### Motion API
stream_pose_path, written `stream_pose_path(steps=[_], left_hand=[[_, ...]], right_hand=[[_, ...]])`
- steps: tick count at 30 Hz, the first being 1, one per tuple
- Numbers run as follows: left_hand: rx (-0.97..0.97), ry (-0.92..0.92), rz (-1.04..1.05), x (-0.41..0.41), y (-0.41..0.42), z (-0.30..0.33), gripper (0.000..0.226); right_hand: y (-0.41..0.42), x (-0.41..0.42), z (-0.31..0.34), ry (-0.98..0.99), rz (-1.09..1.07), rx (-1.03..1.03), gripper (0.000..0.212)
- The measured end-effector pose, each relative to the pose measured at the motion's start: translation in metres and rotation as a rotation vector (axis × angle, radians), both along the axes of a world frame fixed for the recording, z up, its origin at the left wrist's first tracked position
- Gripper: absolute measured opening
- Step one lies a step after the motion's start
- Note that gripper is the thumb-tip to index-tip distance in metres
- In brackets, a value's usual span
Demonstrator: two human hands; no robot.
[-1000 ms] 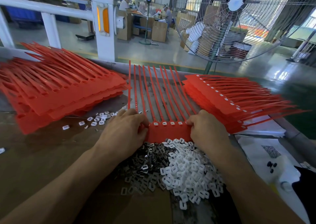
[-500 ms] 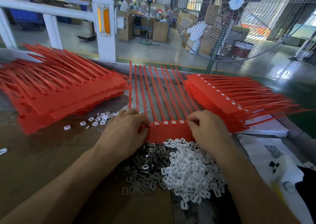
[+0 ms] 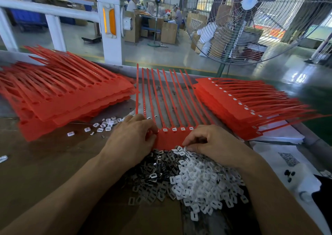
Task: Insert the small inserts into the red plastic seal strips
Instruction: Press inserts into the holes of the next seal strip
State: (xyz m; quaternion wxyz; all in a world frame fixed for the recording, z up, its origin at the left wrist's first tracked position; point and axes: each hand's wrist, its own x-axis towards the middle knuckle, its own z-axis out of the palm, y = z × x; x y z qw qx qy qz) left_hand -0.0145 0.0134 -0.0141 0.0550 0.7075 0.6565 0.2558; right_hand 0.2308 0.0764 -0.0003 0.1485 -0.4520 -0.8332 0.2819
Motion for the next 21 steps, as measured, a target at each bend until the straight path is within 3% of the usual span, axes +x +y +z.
stream_pose_path(steps=[7, 13, 21], left_hand=[[0.011, -0.001, 0.002, 0.001, 0.000, -0.001, 0.020], [0.041, -0.025, 0.024, 0.000, 0.000, -0.002, 0.017], [0.053, -0.034, 0.062, -0.001, 0.003, -0.004, 0.015]], right_hand=[[0.000, 0.004, 0.000, 0.123, -0.080, 0.000, 0.009], [0.008, 0.008, -0.005, 0.395, -0.370, 0.154, 0.009], [0.020, 0.016, -0.016, 0.340, -0.557, 0.170, 0.009]])
